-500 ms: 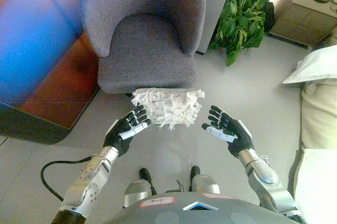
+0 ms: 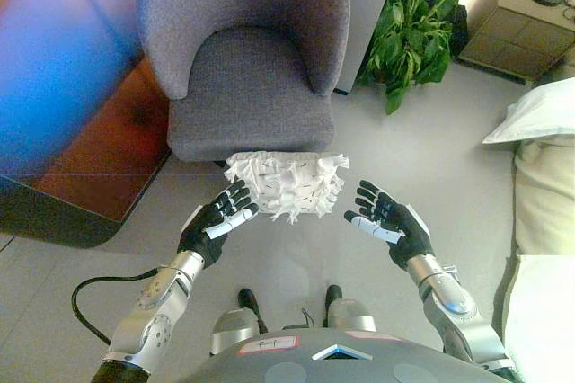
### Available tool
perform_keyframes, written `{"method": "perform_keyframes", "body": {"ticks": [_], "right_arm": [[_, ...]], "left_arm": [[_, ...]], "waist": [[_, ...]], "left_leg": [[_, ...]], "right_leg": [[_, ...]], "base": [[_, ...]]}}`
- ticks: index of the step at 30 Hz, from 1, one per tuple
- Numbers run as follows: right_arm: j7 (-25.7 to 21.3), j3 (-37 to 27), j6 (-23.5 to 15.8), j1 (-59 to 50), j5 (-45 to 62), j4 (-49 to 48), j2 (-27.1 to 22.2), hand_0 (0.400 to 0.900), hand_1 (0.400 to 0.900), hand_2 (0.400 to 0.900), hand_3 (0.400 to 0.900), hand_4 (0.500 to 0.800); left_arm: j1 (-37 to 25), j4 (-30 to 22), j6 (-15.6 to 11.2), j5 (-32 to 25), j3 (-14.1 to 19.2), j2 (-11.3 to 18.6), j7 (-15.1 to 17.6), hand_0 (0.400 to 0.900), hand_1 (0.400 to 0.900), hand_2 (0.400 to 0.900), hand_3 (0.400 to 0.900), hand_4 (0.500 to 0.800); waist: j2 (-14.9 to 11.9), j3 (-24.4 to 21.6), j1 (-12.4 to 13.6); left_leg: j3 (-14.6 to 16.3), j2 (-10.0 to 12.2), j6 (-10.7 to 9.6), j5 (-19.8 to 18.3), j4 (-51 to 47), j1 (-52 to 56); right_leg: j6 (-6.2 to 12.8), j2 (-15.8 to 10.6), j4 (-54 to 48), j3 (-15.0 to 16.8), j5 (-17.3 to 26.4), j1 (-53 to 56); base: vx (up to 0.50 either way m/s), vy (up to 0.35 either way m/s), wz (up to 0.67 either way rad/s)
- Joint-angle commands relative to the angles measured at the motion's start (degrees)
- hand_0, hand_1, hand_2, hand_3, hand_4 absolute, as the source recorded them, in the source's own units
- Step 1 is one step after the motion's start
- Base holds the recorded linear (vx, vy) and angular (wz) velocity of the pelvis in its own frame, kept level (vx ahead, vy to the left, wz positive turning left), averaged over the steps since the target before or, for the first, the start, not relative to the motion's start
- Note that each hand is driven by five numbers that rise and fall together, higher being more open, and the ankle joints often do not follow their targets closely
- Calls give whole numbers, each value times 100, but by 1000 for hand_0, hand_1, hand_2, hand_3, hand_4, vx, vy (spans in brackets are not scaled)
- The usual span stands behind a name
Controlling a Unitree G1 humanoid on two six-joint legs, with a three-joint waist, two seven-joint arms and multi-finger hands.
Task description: Pick up the pillow and put it on the sofa.
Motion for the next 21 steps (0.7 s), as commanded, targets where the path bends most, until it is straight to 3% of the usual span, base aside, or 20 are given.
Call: {"method": "perform_keyframes", "body": {"ticks": [1,15,21], "right_arm": [[-31,-108,-344,-437,-44,-302,-44,900,900,900,900,800],[53,-18,-201,-519,-120,-229,-117,900,900,900,900,800],[118,-58,-180,-474,-133,-233,-207,900,900,900,900,800]], "left_arm": [[-423,-429,-420,89,229,-31,-234,900,900,900,900,800],[-413,-407,-486,-138,203,-15,-334,900,900,900,900,800],[-325,-492,-511,-365,243,-27,-400,900,900,900,900,800]], "waist": [[102,-246,147],[124,-229,161],[103,-158,174]], "left_leg": [[-107,147,59,-589,266,284],[-118,249,-3,-595,483,182],[-240,472,-150,-443,947,-44]], "right_leg": [[203,14,60,-124,342,-311],[71,130,35,-81,234,-249],[-97,269,27,9,147,-239]], "base": [[-12,-15,-4],[12,-40,-2],[50,-99,-7]]}}
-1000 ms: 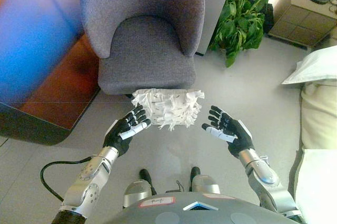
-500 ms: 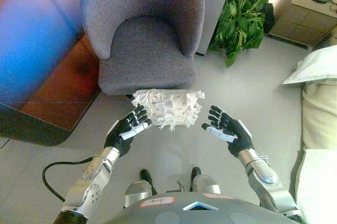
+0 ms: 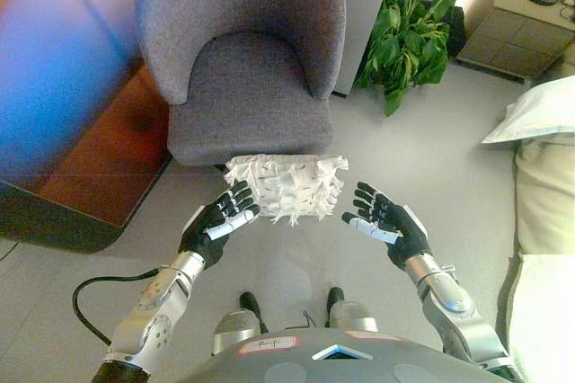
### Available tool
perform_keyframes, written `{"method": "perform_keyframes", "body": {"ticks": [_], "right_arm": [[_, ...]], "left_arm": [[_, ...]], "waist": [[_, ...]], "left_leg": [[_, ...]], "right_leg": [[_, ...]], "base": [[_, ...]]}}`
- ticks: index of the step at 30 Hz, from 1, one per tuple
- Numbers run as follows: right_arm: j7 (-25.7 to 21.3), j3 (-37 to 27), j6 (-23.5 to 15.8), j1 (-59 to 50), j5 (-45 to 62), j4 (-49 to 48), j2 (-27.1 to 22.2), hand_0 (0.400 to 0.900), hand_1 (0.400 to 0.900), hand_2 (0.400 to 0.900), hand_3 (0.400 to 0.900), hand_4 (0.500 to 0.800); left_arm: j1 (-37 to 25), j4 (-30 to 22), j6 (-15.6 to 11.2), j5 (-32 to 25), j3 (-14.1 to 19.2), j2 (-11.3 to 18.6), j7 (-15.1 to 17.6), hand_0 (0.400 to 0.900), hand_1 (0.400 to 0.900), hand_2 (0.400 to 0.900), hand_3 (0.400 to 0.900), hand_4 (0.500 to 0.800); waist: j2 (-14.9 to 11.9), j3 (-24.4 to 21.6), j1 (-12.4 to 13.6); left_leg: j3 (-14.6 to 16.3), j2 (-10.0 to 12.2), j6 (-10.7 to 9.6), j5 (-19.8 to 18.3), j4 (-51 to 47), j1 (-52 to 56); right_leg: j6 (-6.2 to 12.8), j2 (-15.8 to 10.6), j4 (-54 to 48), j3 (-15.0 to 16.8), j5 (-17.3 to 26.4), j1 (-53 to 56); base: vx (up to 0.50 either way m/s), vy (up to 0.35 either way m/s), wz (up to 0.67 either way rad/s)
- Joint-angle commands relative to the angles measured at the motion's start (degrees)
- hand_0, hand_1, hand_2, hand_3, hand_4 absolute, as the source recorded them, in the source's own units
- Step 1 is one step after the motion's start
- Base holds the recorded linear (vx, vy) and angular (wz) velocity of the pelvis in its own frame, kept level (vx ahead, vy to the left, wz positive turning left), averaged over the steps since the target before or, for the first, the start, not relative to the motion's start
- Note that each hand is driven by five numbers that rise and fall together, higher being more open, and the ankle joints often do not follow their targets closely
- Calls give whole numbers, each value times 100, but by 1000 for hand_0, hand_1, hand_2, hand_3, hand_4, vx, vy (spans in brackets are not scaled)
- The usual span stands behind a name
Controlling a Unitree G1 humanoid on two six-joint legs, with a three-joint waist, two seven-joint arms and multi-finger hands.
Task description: Pick up the pillow and put it on the sofa.
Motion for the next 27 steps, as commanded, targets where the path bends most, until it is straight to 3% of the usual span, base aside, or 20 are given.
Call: {"method": "perform_keyframes", "body": {"ticks": [1,4,7,10,14,16,20,23,25,27], "right_arm": [[83,-118,-325,-441,-20,-243,-196,900,900,900,900,800],[123,-138,-338,-472,-45,-304,-327,900,900,900,900,800],[92,-162,-471,-507,18,-197,-543,900,900,900,900,800],[145,-207,-503,-473,104,-126,-641,900,900,900,900,800],[272,-330,-480,-268,-24,-245,-624,900,900,900,900,800],[289,-373,-492,-97,-92,-351,-642,900,900,900,900,800],[448,-490,-554,160,-66,-339,-702,900,900,900,900,800],[628,-551,-669,259,39,-291,-748,900,900,900,900,800],[728,-460,-677,161,110,-246,-798,900,900,900,900,800],[754,-479,-602,180,181,-251,-767,900,900,900,900,800]], "left_arm": [[-352,-504,-517,-384,246,-34,-231,900,900,900,900,800],[-323,-563,-618,-472,234,-42,-286,900,900,900,900,800],[-311,-534,-759,-430,136,1,-565,900,900,900,900,800],[-276,-553,-796,-371,74,43,-653,900,900,900,900,800],[-135,-651,-725,-630,197,48,-897,900,900,900,900,800],[-55,-587,-751,-711,140,9,-1004,900,900,900,900,800],[84,-486,-915,-622,-18,-120,-1216,900,900,900,900,800],[174,-489,-1132,-507,-78,-172,-1362,900,900,900,900,800],[154,-469,-1216,-548,-104,-106,-1267,900,900,900,900,800],[75,-399,-1146,-800,-46,-47,-1158,900,900,900,900,800]], "waist": [[-12,-29,144],[-52,113,152],[-166,284,144],[-233,398,195],[-129,441,247],[55,441,269],[164,475,434],[160,546,583],[100,567,585],[80,607,553]], "left_leg": [[-378,466,-175,-345,1125,-150],[-621,677,-284,-142,1880,-461],[-803,869,-379,144,3404,-1007],[-936,829,-276,168,3847,-1378],[-789,852,-337,537,2751,-1275],[-703,1018,-480,1011,1710,-1263],[-575,1222,-734,1779,478,-1506],[-349,1313,-813,1960,361,-1871],[-411,1292,-788,1587,270,-1793],[-194,1419,-711,1472,707,-1892]], "right_leg": [[-138,235,68,-97,132,-204],[-273,286,196,-28,87,-294],[-509,297,290,38,97,-406],[-543,311,374,128,33,-288],[-480,453,448,216,-241,-58],[-448,629,469,271,-443,113],[-407,769,389,404,-741,695],[-444,778,421,403,-1049,1093],[-378,602,565,380,-1187,1129],[-352,497,800,222,-1336,1185]], "base": [[36,-98,-12],[21,-91,-19],[24,-108,-17],[168,-19,-24],[276,125,-13],[380,216,-16],[465,198,-37],[501,183,-40],[475,183,-37],[431,157,-16]]}}
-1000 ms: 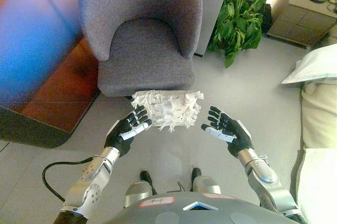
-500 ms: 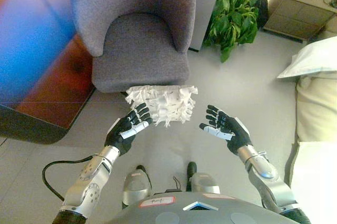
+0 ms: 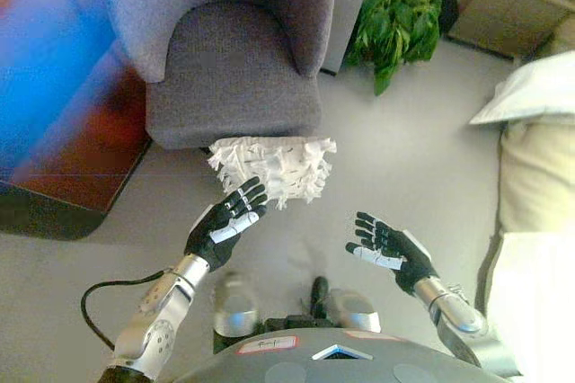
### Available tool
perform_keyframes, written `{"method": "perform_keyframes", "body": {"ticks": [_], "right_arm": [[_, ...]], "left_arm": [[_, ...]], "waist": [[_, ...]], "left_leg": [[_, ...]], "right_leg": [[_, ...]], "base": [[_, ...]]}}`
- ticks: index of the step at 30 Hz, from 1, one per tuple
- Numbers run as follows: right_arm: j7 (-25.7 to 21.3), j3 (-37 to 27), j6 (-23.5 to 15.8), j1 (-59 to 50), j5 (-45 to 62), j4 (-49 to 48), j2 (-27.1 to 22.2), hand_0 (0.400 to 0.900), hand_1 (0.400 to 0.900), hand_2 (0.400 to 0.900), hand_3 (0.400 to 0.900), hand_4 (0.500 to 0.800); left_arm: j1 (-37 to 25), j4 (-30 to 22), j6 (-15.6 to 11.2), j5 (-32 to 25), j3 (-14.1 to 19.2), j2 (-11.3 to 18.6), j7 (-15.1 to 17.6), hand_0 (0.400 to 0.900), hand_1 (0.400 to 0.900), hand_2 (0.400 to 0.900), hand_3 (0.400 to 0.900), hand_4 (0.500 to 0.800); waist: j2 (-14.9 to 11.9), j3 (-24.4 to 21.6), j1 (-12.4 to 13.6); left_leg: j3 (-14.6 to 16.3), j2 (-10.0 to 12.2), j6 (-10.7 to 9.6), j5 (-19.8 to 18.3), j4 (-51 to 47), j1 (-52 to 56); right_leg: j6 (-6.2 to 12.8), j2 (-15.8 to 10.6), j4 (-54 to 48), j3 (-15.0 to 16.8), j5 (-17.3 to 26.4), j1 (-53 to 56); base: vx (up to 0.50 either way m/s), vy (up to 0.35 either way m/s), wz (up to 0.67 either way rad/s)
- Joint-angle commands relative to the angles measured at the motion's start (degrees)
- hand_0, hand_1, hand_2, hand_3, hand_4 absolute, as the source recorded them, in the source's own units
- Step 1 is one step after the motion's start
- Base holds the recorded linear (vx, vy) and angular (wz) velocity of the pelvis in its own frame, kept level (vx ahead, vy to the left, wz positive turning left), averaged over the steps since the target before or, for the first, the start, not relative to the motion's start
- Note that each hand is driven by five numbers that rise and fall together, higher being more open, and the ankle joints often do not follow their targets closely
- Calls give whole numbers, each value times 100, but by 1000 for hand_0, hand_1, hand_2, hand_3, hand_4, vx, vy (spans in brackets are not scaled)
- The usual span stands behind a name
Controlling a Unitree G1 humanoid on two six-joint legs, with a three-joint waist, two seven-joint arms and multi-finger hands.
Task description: Pick up the pillow and put it on the sofa.
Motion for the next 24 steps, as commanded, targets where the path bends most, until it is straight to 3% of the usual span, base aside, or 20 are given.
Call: {"method": "perform_keyframes", "body": {"ticks": [1,3,6,11,14,15,18,21,24], "right_arm": [[117,-401,-491,-164,296,-586,-266,900,900,900,900,800],[244,-406,-486,-161,332,-645,-150,900,900,900,900,800],[231,-387,-428,-105,319,-869,-74,900,900,900,900,800],[-97,-308,-302,-291,427,-939,-42,900,900,900,900,800],[-289,-163,-343,-496,383,-850,91,900,900,900,900,800],[-438,-75,-342,-544,354,-867,139,900,900,900,900,800],[-662,126,-336,-636,54,-910,242,900,900,900,900,800],[-773,226,-331,-668,-172,-895,294,900,900,900,900,800],[-802,208,-316,-616,-364,-742,278,900,900,900,900,800]], "left_arm": [[-190,-480,-592,-316,111,71,-156,900,900,900,900,800],[-150,-555,-536,-193,126,142,-267,900,900,900,900,800],[-29,-662,-452,-142,160,272,-376,900,900,900,900,800],[-51,-744,-340,-68,184,442,-353,900,900,900,900,800],[-129,-690,-392,-55,189,490,-434,900,900,900,900,800],[-209,-676,-383,-35,122,511,-415,900,900,900,900,800],[-429,-609,-363,26,-36,503,-274,900,900,900,900,800],[-641,-548,-200,-71,-36,457,-133,900,900,900,900,800],[-743,-496,-87,-84,-23,410,70,900,900,900,900,800]], "waist": [[209,-296,-57],[127,-350,3],[22,-476,139],[-44,-712,280],[-70,-856,356],[-48,-899,338],[97,-930,241],[144,-903,180],[204,-861,112]], "left_leg": [[227,190,162,1822,-1036,-616],[255,101,369,1386,-1014,-490],[184,-130,591,1090,-862,-450],[87,-402,820,699,-475,-513],[235,-786,1142,484,-641,-350],[253,-1003,1282,386,-809,-165],[276,-1236,1390,253,-1218,351],[242,-1344,1311,243,-1399,630],[141,-1324,1182,234,-1479,868]], "right_leg": [[279,-115,411,-383,-655,829],[468,-340,614,-548,-628,792],[736,-642,814,-727,-502,816],[913,-1023,1164,-896,-70,774],[1111,-1195,2005,-928,627,662],[1209,-1266,2768,-880,1051,356],[1130,-1559,3871,-889,1029,-569],[931,-1504,3396,-1159,704,-880],[959,-1666,2811,-1255,931,-1001]], "base": [[406,177,-3],[384,194,1],[355,183,0],[258,182,6],[198,291,13],[198,347,33],[191,287,30],[141,28,13],[139,-130,19]]}}
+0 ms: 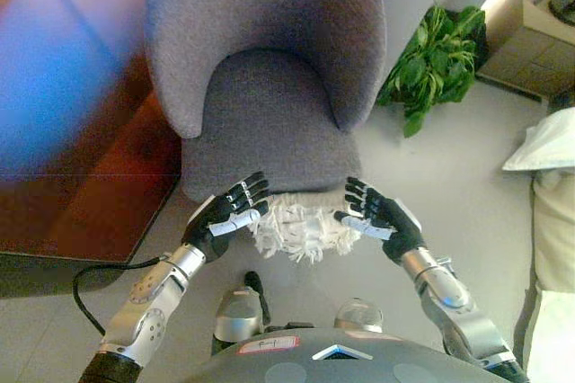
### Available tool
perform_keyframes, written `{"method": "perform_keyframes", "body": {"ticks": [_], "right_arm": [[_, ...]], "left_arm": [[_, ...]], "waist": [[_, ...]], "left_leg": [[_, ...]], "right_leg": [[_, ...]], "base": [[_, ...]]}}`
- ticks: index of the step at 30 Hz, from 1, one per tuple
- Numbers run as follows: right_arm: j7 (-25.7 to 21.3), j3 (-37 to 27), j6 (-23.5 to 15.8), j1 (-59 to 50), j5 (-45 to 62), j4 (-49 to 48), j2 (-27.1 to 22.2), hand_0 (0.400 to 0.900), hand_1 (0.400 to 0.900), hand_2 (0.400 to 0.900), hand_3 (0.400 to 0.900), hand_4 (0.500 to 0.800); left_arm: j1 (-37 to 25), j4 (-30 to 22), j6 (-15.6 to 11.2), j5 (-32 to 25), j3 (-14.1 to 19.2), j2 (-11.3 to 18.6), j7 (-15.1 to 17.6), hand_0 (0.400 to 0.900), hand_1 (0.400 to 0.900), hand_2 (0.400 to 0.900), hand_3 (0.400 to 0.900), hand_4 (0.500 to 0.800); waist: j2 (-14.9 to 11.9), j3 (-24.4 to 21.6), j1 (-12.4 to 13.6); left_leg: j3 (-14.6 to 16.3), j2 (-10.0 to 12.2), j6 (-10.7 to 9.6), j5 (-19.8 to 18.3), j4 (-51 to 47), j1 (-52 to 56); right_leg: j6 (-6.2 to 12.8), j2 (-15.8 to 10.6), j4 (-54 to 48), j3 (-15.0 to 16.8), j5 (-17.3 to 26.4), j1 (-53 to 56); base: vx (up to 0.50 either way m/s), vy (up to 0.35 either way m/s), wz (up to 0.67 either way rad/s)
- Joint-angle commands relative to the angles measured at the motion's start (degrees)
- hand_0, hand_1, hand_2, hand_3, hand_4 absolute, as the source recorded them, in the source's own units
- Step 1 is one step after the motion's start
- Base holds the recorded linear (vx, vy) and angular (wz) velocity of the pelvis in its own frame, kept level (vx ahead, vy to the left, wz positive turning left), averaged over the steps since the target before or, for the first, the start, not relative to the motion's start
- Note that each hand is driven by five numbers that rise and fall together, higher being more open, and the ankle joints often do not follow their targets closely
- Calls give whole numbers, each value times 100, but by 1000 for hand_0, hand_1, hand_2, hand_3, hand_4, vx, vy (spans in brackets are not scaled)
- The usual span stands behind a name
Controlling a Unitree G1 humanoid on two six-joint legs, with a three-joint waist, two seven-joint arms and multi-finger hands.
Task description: Pick up the pillow and put it on the sofa.
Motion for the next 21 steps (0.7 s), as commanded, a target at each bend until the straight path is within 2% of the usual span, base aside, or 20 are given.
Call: {"method": "perform_keyframes", "body": {"ticks": [1,3,5,7,8,10,12,14,15,16,21], "right_arm": [[-182,-319,-359,-105,-261,-89,26,900,900,900,900,800],[-136,-383,-401,-57,-238,-29,-14,900,900,900,900,800],[-109,-402,-411,-59,-263,6,-13,900,900,900,900,800],[-242,-363,-317,-122,-348,13,-34,900,900,900,900,800],[-285,-335,-253,-178,-414,34,-33,900,900,900,900,800],[-382,-354,-175,-232,-639,124,-66,900,900,900,900,800],[-536,-416,49,-246,-1071,166,-147,900,900,900,900,800],[-470,-529,304,-161,-1488,33,-311,900,900,900,900,800],[-443,-558,344,-152,-1681,27,-362,900,900,900,900,800],[-394,-593,318,-138,-2079,25,-480,900,900,900,900,800],[-505,-543,165,-443,-3426,55,-1140,900,900,900,900,800]], "left_arm": [[-161,-513,-140,-95,30,-64,75,900,900,900,900,800],[-157,-482,-156,-166,77,6,113,900,900,900,900,800],[-133,-447,-204,-205,98,39,157,900,900,900,900,800],[-186,-417,-217,-235,99,64,217,900,900,900,900,800],[-211,-423,-207,-244,114,68,239,900,900,900,900,800],[-251,-368,-168,-283,155,115,178,900,900,900,900,800],[-225,-342,-143,-160,199,90,263,900,900,900,900,800],[-39,-469,-2,-289,356,50,245,900,900,900,900,800],[27,-519,25,-244,391,51,212,900,900,900,900,800],[140,-586,43,-187,430,70,189,900,900,900,900,800],[318,-716,117,-462,607,225,210,900,900,900,900,800]], "waist": [[24,-291,-41],[-15,-272,-89],[-62,-280,-115],[-128,-286,-128],[-143,-257,-156],[-144,-257,-166],[-172,-292,-144],[-187,-302,-113],[-201,-315,-91],[-177,-299,-65],[-89,-134,67]], "left_leg": [[-235,-146,-17,10,-450,85],[-218,-18,-196,19,-473,191],[-201,92,-339,9,-473,230],[-204,274,-500,3,-444,220],[-160,332,-496,48,-384,156],[-296,467,-543,60,-340,115],[-403,607,-612,119,-242,62],[-473,855,-713,157,-99,88],[-493,895,-740,178,-62,70],[-530,1011,-800,183,11,90],[-735,1311,-990,199,389,-125]], "right_leg": [[304,-35,-675,-67,529,131],[468,-336,-1300,-66,1065,69],[560,-455,-2014,-99,1452,66],[560,-647,-2880,-98,1999,-39],[560,-672,-2930,-91,2152,-80],[560,-536,-3057,-17,1845,0],[560,-413,-3059,-28,1648,155],[560,-238,-3012,-43,1217,291],[560,-234,-3036,-69,1136,324],[538,-144,-3043,-105,922,430],[457,-35,-2933,-152,592,418]], "base": [[157,-183,22],[165,-277,29],[158,-352,36],[155,-414,53],[115,-308,61],[135,-233,60],[198,-228,48],[222,-195,31],[183,-121,18],[146,-98,13],[85,-76,17]]}}
